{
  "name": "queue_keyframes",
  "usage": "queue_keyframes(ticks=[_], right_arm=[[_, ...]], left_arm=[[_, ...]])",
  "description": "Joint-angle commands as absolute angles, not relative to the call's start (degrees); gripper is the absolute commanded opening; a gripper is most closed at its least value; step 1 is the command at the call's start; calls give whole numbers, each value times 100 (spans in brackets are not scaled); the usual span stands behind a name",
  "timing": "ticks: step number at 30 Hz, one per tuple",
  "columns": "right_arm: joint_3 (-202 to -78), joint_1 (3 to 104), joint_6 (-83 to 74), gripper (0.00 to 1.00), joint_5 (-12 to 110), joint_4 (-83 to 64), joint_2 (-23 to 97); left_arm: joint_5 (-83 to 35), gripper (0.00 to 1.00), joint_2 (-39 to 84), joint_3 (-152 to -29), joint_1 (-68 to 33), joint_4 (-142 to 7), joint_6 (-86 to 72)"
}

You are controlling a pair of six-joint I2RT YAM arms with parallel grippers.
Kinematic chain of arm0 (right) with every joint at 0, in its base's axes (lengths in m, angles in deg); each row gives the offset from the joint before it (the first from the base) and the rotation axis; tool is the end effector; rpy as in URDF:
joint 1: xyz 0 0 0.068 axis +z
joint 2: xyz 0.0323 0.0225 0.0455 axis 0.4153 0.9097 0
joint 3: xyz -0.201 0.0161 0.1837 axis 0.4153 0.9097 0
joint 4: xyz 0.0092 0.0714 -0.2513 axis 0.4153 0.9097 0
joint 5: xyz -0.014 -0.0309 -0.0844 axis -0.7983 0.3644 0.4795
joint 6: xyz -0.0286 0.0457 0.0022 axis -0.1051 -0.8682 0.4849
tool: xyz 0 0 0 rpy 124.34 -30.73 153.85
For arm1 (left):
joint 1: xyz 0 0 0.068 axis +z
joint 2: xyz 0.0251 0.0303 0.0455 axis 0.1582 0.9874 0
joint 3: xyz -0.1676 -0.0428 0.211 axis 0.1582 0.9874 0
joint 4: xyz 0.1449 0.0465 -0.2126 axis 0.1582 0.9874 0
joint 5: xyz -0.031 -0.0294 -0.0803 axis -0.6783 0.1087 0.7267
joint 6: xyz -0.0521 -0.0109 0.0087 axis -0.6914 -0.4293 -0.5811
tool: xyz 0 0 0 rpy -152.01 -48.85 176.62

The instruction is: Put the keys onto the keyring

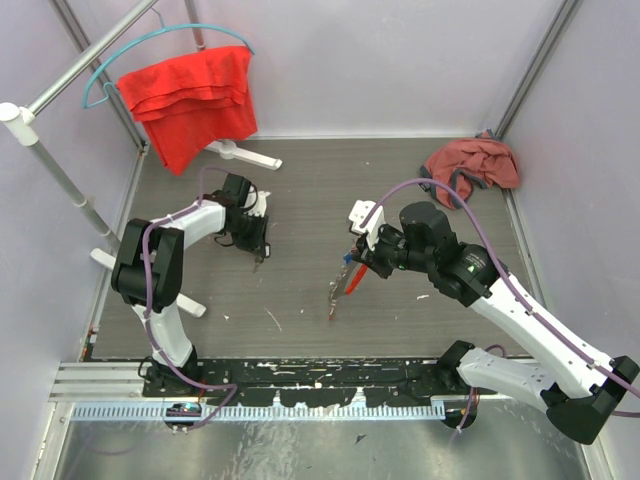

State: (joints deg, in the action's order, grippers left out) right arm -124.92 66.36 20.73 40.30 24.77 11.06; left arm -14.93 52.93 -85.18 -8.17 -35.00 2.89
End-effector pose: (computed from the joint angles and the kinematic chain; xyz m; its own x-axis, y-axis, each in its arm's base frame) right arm 0.1438 0.1419 0.3590 -0.0925 -0.4858 -0.8691 -0.8947 0.4237 -0.1416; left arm 0.3397 -0.1167 0.1588 -0.9038 0.2538 -0.3447 0.3591 0.8878 -0.2877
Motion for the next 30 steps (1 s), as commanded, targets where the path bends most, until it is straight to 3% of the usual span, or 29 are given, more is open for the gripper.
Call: queue_keyframes(ticks=[1,10,30], right_arm=[[-12720,6627,2035,1,3950,2159,1064],[-12664,6621,2044,1,3945,2091,1027],[-12525,6623,2120,1,4213,1807,855]], left_arm=[[-1437,22,5287,-8610,-798,-3407,310],[-1402,0,5054,-8594,-796,-3419,185],[-1249,0,3787,-7949,-1111,-4131,-43]])
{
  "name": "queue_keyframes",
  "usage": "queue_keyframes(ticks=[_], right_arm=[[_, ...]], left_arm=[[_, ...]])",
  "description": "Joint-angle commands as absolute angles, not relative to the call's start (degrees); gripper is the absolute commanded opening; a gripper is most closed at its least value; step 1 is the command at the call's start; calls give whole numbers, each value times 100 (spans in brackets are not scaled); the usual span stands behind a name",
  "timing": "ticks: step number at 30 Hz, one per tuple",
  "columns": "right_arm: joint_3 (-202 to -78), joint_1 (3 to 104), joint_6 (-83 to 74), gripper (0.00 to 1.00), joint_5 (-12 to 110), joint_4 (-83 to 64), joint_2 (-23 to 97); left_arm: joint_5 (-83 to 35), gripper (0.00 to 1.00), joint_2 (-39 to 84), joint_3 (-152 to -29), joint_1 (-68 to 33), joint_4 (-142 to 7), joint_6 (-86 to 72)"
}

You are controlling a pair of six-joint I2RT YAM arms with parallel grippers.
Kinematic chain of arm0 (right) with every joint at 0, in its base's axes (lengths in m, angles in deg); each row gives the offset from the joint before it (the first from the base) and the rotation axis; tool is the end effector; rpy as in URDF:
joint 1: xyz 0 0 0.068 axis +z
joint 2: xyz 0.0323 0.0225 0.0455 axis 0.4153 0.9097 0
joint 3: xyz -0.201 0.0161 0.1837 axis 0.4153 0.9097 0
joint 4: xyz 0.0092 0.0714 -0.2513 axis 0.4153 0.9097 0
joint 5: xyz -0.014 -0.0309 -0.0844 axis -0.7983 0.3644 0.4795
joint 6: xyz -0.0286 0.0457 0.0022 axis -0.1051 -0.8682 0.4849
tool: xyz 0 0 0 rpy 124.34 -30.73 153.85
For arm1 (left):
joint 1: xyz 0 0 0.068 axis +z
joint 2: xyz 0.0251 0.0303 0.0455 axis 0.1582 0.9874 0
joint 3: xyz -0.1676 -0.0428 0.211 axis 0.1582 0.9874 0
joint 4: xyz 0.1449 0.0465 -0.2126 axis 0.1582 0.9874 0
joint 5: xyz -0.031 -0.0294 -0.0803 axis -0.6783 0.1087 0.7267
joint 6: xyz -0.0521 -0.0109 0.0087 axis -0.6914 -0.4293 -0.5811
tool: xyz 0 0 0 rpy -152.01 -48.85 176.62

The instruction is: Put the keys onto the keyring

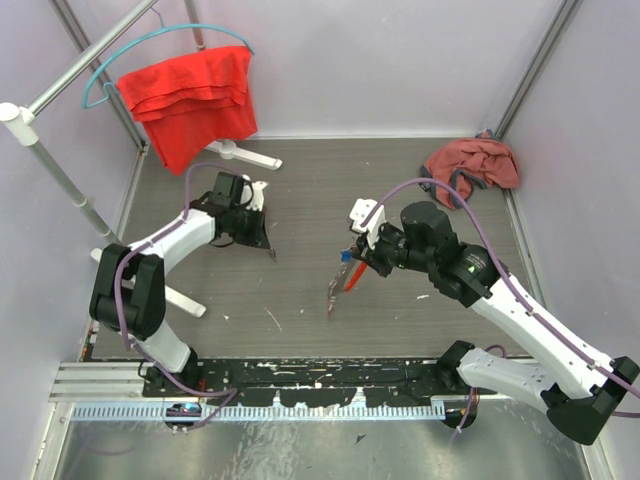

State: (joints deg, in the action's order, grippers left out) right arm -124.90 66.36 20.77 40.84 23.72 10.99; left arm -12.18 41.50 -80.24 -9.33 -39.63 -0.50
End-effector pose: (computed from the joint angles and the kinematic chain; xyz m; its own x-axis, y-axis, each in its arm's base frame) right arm 0.1446 0.1422 0.3608 -0.0807 -0.4772 -0.8751 -0.8887 0.4321 -0.1537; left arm 0.3153 -0.1180 0.2044 -0.8441 0.1959 -0.4992 0.3968 0.8543 -0.3358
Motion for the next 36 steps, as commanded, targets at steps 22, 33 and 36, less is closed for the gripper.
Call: queue_keyframes(ticks=[22,33,36], right_arm=[[-12469,6626,3349,2,3744,1198,-193],[-13200,6620,3896,1,2381,1487,-281],[-13341,6620,3926,1,2079,1514,-210]], left_arm=[[-2327,0,2764,-10041,-2771,-3076,924],[-1909,0,1648,-10449,-3381,-3962,1613],[-1404,0,1244,-10204,-3416,-4536,1736]])
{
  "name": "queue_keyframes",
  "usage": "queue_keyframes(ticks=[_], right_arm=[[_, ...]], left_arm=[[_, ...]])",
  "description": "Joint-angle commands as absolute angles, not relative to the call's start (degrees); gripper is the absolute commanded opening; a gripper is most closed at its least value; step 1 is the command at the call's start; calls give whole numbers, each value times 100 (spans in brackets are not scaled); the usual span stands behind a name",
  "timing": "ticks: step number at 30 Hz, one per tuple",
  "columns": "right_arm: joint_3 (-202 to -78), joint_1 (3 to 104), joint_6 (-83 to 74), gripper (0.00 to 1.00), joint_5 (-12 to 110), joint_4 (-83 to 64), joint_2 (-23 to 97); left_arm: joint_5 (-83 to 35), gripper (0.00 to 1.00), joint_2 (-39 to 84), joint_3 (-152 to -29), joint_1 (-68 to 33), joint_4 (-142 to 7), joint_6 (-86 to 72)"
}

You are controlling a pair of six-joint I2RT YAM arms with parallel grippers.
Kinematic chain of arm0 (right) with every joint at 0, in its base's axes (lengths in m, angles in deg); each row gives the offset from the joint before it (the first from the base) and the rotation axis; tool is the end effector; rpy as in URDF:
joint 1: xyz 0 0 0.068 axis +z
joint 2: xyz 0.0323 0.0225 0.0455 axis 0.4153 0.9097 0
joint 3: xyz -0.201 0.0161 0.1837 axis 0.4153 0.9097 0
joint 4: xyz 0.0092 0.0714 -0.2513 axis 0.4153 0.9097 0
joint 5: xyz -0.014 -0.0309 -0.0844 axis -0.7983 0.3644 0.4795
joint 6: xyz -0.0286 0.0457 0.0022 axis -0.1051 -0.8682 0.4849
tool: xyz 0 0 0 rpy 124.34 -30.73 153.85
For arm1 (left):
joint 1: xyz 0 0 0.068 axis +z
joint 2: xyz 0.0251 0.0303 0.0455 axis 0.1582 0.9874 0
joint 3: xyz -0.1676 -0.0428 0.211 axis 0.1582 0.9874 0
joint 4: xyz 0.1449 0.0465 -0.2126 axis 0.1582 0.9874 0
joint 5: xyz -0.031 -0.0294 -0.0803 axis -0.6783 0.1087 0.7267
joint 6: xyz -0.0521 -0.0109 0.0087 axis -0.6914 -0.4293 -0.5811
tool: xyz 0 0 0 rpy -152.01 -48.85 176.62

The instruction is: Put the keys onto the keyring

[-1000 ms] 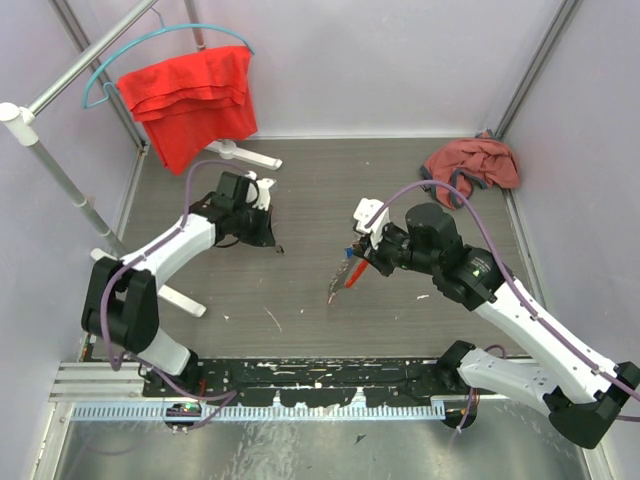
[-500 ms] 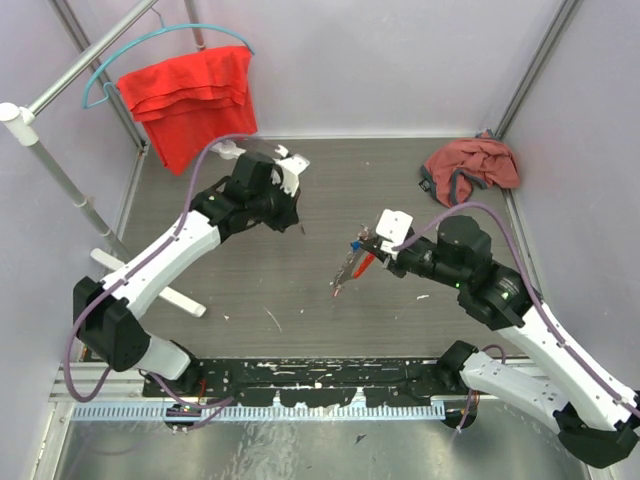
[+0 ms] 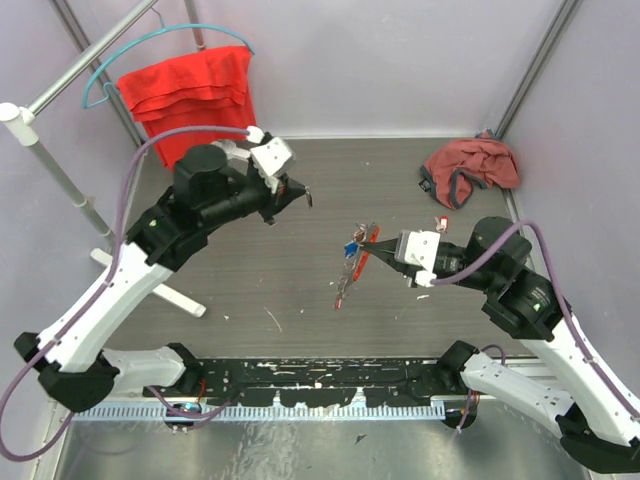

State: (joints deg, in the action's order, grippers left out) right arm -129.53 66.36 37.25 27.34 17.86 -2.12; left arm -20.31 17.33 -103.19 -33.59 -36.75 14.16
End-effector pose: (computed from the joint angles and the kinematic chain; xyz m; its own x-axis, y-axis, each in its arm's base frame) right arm 0.0857 0.0999 0.4323 0.4860 -0.2332 -0.8422 -0.8116 0.2371 -0.5340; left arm 0.1853 -0.1809 0.4559 -0.0386 0.2601 -0.9648 0.8291 0.5473 0.1144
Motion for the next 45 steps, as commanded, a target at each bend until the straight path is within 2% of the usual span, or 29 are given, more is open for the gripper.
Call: queue_keyframes(ticks=[1,8,14,25,31,45], right_arm=[[-13408,6625,3904,1,1998,1505,-170],[-13570,6626,3467,1,1423,1104,-94],[-13748,6624,2820,1,816,601,119],[-13916,6626,880,1,456,-654,660],[-13902,6624,508,1,281,-1024,851],[-14442,6628,8,1,-138,-656,1414]], left_arm=[[-1175,0,1145,-10148,-3428,-4658,1782],[-46,0,722,-10209,-3430,-4917,1948],[356,0,592,-10295,-3431,-4892,2042],[1174,0,469,-10462,-3427,-4647,2229],[1419,0,315,-10486,-3426,-4531,2321],[1644,0,257,-10611,-3424,-4197,2457]])
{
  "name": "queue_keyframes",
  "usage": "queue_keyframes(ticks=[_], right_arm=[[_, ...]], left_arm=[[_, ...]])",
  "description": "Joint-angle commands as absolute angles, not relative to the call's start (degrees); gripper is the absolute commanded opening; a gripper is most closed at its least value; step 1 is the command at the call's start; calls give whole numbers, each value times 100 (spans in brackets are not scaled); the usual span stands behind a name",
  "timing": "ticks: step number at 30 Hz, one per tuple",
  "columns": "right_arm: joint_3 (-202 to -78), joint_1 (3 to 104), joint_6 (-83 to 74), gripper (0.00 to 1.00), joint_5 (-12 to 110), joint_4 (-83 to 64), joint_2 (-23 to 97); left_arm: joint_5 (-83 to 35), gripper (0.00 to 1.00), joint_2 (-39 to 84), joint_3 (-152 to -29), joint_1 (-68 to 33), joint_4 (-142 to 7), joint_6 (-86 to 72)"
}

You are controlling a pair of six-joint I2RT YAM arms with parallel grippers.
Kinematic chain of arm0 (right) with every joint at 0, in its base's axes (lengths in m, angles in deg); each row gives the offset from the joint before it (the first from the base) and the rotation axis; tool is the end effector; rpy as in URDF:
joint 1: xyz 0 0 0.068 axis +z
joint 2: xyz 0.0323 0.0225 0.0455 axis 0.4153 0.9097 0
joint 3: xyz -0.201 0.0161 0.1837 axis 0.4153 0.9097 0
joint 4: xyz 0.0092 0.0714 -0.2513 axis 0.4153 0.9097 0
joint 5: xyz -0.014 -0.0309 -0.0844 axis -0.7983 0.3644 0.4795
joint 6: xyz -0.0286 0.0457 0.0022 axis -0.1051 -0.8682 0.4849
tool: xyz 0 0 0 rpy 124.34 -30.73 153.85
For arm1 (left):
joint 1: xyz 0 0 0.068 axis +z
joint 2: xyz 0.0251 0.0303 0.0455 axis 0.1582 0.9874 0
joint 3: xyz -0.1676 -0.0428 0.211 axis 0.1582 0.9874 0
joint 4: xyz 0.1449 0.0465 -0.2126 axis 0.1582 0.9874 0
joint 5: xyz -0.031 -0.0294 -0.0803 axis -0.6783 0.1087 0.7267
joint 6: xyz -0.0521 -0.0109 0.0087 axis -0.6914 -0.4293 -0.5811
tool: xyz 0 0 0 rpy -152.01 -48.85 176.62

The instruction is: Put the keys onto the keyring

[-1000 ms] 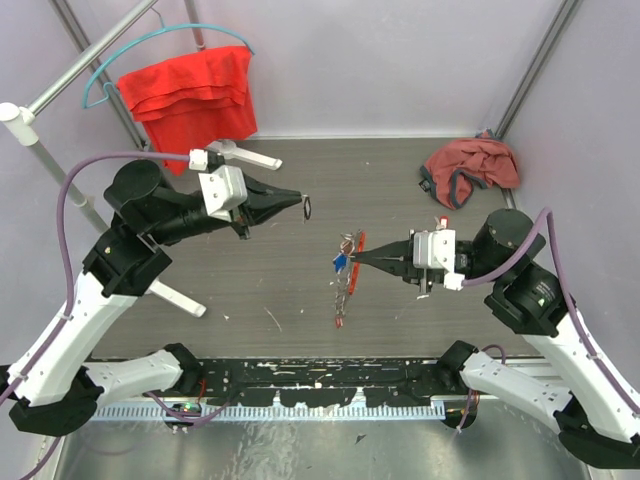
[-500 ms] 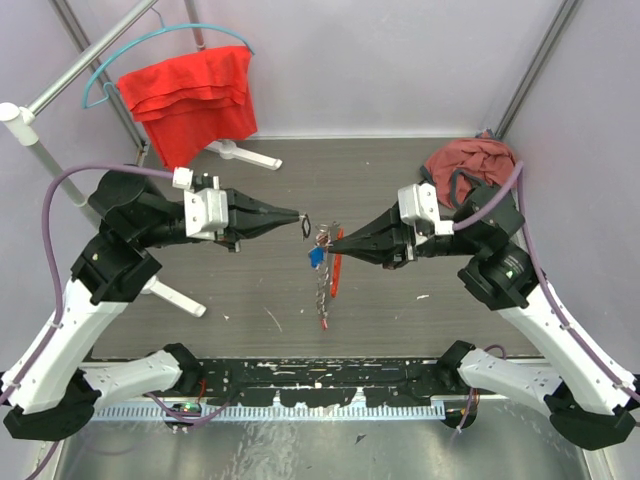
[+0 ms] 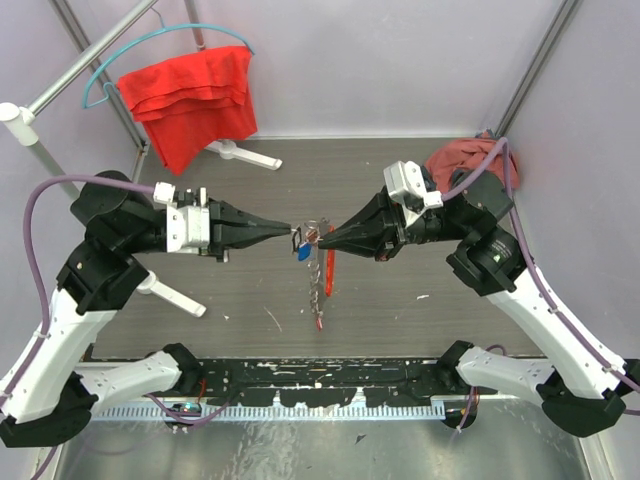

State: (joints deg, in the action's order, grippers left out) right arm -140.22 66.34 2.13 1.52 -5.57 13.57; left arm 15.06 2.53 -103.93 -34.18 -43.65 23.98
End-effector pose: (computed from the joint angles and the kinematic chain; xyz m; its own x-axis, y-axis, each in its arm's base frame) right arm 0.1186 0.1450 0.4916 0.1685 0.1557 -0.9733 -0.9772 -0.1032 -0.1856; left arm 0.0909 -0.1215 0.5208 0.4330 -0.0962 -0.8962 0.9013 0.0294 0.4323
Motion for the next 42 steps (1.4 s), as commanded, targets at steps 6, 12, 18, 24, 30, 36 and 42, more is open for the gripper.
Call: queue_keyframes(ticks=[6,12,18,24,30,36,42], right_arm=[[-14621,6628,16,1,-306,-426,1490],[-14761,6624,-9,1,-371,-304,1588],[-14768,6627,-125,1,-185,-421,1621],[-14738,6628,-116,1,73,-409,1642],[-14748,6628,-152,1,301,-440,1639],[-14777,6628,-230,1,373,-443,1683],[-14801,6628,-275,1,338,-443,1729]], left_arm=[[1676,0,374,-10698,-3431,-4105,2471],[1753,0,517,-10772,-3436,-4087,2447],[1829,0,592,-10813,-3439,-4087,2407],[1837,0,620,-10809,-3440,-4087,2405],[1911,0,646,-10809,-3439,-4078,2409],[1914,0,656,-10808,-3444,-4069,2400],[1852,0,669,-10818,-3452,-4059,2374]])
